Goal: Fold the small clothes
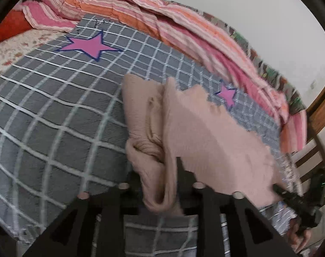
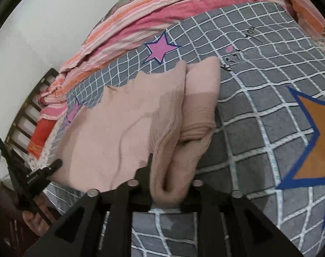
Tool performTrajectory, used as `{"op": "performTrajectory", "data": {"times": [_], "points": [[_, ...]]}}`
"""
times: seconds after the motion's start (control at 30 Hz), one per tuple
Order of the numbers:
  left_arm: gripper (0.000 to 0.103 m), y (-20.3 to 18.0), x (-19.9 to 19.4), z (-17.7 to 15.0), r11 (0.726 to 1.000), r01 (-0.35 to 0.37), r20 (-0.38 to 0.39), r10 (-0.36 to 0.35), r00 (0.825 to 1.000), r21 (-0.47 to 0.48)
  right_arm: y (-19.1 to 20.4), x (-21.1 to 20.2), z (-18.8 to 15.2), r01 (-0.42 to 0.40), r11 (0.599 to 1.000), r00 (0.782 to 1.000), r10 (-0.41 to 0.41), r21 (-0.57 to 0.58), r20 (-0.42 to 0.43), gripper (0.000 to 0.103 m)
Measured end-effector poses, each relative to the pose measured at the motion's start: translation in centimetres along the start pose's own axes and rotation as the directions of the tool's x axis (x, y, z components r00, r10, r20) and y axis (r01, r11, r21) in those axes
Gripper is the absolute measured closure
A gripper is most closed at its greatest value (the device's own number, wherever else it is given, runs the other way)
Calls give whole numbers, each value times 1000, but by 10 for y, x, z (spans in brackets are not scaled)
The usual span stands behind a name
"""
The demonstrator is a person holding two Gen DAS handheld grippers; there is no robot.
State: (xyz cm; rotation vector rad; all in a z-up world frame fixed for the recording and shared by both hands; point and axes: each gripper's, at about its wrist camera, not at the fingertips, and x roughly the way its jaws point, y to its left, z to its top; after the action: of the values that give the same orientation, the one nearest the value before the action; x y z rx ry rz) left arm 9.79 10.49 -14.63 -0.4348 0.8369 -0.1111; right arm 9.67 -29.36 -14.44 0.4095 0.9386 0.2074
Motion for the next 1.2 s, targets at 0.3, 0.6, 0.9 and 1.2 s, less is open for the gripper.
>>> {"op": "performTrajectory", "data": {"times": [0.3, 0.6, 0.9, 1.2], "points": [[54, -11, -14, 50, 990, -47, 101, 34, 994, 130, 7, -24, 32, 142, 983, 983, -126, -116, 132, 70], [54, -53, 60, 95, 974, -115, 64, 104, 992, 197, 21, 45, 98, 228, 964, 971, -216, -135, 98, 70], [96, -18, 86, 98, 994, -93, 53, 90, 995, 53, 17, 88, 114, 204, 962, 979, -198, -184, 47, 97], [89, -11, 82, 88, 995, -76, 31, 74, 997, 67, 16, 88, 117, 241, 959, 970, -242, -152, 12, 88]]}}
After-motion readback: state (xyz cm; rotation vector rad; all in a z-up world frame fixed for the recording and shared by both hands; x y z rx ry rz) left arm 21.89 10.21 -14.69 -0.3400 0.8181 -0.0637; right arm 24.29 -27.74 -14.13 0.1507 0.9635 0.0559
